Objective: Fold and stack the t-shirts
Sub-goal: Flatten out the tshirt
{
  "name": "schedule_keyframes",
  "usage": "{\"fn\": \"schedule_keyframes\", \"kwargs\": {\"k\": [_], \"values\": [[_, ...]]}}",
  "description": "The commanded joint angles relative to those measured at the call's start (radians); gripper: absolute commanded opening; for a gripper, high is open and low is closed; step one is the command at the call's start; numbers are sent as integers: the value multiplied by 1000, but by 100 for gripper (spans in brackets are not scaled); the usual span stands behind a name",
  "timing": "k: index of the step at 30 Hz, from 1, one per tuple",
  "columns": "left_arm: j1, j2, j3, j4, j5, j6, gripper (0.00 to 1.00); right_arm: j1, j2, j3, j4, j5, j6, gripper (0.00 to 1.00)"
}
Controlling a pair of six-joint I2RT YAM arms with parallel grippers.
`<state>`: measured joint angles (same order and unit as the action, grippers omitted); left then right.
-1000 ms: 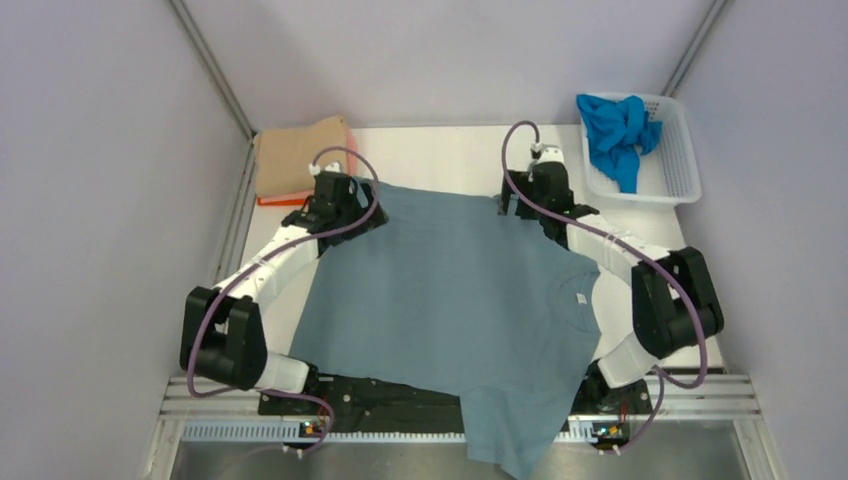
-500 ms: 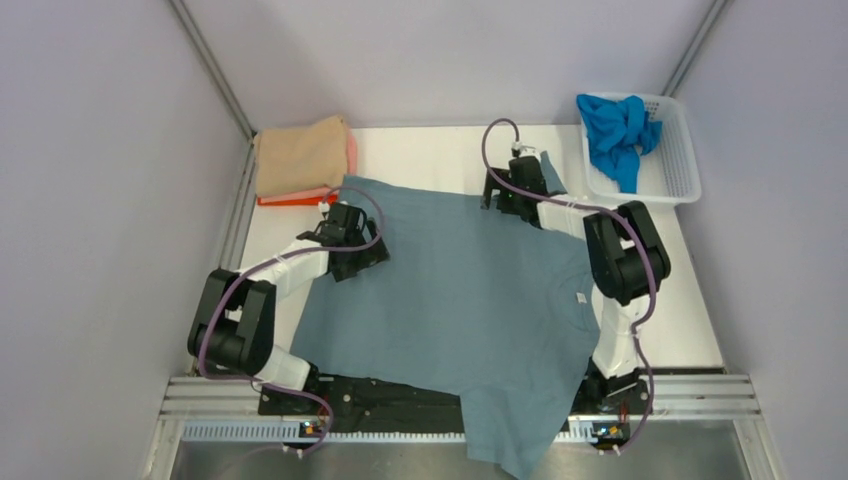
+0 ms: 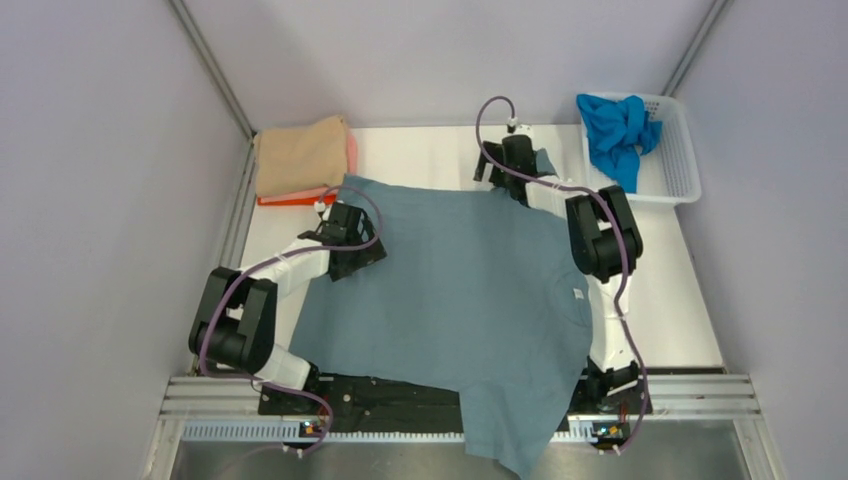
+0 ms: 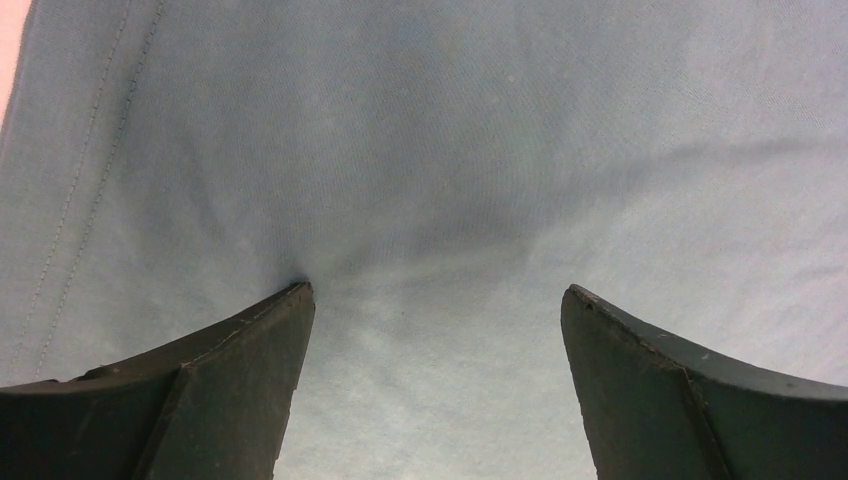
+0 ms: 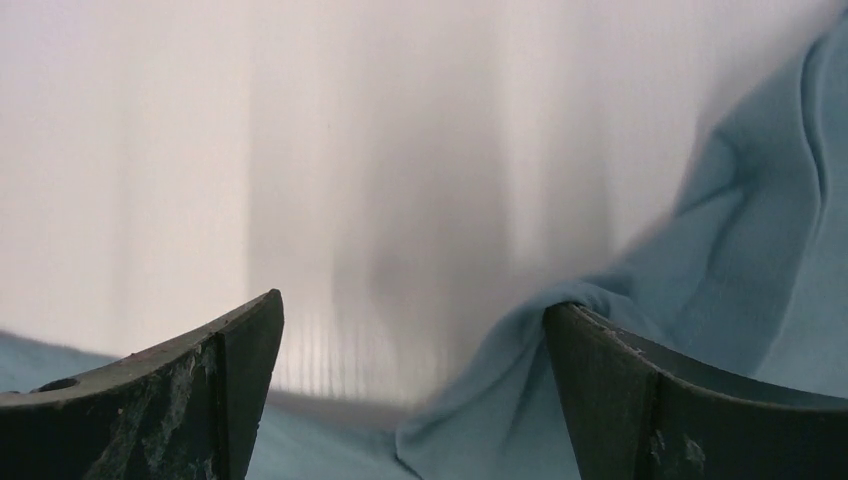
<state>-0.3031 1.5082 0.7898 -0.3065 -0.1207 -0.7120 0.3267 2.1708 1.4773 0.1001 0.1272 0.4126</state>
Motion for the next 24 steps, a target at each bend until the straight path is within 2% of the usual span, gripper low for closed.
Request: {"fn": "schedule_keyframes", "kwargs": {"k": [1,3,5,8,10,12,15,18,24], "values": [[9,56,-32,-64,-37,6,99,-9,85,149,253,-8,-60,99],[9,56,-30,-58,-26,6,99,-11,146,224,338,-63,-83,98],[9,56,-23,-55,-20,3,99,-10,225,347,329,-119,-119,98],[9,42,-19,-59,-22,-7,99,-10,278,539,132,-195,-166,97],[9,20,-8,-57,-14,-5,99,-10,217,532,50,-182,-153,97],[8,-2,16,-62,-9,2,99,-10,115,443,17,-189,-148,97],[7,-42,60,-70,-10,5,99,-10,-69,283,-120,-165,-133,98],[7,-87,92,-70,-10,7,99,-9,-266,57,-240,-101,-91,99],[8,-74,173,-89,-37,25,99,-3,-594,-420,-277,-43,-23,99]]}}
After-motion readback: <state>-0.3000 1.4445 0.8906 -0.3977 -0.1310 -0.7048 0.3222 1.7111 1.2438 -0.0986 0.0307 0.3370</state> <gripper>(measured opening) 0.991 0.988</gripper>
